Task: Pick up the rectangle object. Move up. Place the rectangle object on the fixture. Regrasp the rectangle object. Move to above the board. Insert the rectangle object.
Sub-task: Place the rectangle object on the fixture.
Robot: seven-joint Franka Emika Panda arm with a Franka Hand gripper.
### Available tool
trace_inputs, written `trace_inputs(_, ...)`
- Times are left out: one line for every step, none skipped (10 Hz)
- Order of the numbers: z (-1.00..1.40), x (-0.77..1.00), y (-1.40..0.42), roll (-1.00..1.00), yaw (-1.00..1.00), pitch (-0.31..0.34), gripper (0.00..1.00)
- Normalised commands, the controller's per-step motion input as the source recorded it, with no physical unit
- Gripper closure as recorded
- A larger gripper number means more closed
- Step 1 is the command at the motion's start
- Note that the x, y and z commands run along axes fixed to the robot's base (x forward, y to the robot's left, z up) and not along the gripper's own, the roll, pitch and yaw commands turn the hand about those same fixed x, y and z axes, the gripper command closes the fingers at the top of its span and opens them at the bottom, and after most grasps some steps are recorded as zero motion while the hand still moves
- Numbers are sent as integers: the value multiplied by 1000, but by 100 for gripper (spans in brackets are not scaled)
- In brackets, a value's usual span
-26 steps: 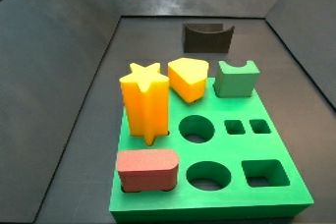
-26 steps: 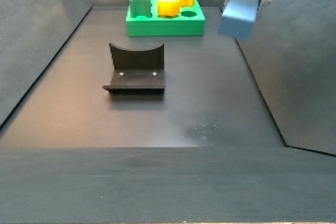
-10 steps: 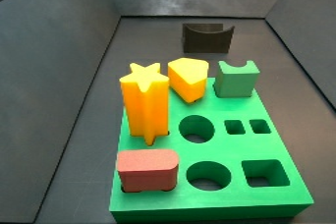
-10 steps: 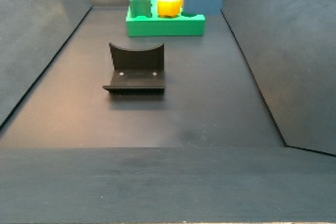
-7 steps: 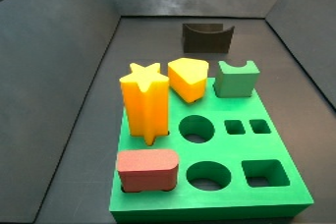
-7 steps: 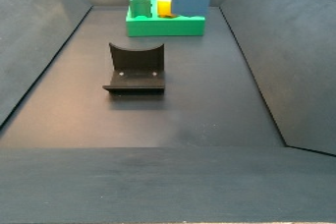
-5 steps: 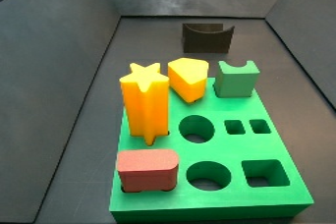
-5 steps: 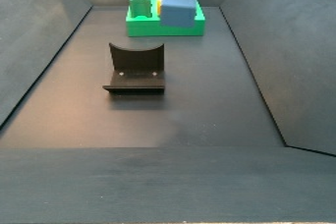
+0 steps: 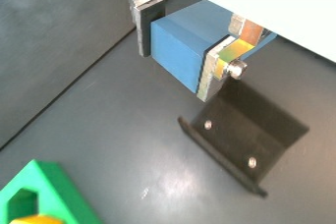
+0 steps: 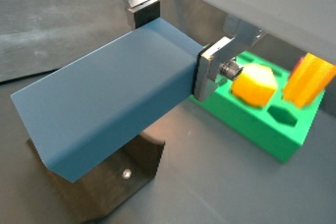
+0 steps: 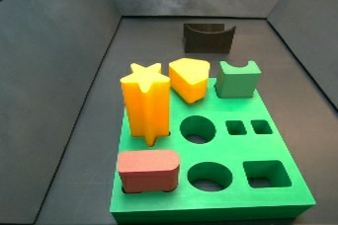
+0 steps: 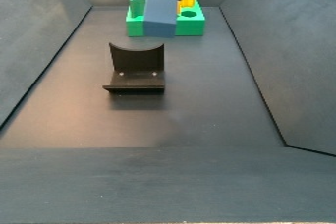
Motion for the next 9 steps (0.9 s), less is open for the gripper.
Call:
trace_inputs(-34, 862, 46, -1000, -104, 83, 100)
trace_inputs(-29, 812, 46, -1000, -115, 87, 100)
trace_inputs(-23, 708, 45, -832, -118, 81, 100)
trace_inputs(-23, 632, 46, -663, -114, 71, 100)
trace_inputs(-21, 533, 48, -435, -110, 60, 100)
trace_inputs(-21, 483, 47, -328, -105, 55, 100)
trace_inputs(-12, 341, 33, -192, -96, 39, 100)
trace_inputs(-14, 277, 39, -171, -93, 40, 100)
trace_inputs(-1000, 168, 136, -1000, -79, 288, 100)
